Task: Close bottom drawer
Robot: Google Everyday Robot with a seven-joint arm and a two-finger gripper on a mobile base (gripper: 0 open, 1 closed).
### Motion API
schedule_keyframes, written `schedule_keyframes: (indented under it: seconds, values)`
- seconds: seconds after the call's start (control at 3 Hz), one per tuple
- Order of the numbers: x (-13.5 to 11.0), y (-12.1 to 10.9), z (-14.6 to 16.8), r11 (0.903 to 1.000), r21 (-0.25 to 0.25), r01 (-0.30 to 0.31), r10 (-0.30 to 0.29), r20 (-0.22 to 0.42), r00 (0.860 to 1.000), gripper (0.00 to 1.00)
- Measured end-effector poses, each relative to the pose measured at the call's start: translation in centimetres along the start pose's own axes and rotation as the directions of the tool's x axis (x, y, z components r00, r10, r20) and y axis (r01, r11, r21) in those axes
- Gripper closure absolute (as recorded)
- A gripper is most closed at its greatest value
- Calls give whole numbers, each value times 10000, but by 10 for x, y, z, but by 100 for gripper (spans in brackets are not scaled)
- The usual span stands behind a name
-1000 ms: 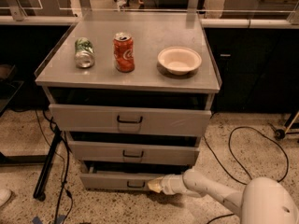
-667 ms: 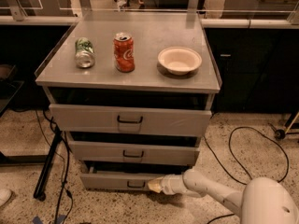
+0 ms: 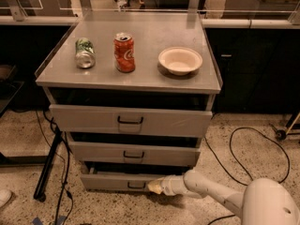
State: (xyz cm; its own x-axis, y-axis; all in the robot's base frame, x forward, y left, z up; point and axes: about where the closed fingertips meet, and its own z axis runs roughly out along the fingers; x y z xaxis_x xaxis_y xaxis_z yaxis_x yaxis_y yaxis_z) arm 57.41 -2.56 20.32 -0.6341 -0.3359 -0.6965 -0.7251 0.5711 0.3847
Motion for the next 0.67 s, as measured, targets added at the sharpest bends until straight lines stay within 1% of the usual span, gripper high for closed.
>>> schedule_keyframes:
  seconds: [0.33, 0.67]
  values:
    - [0, 0, 0, 10000, -1, 0, 0, 0, 10000, 3]
    - [0, 0, 0, 10000, -2, 0, 0, 0, 10000, 0]
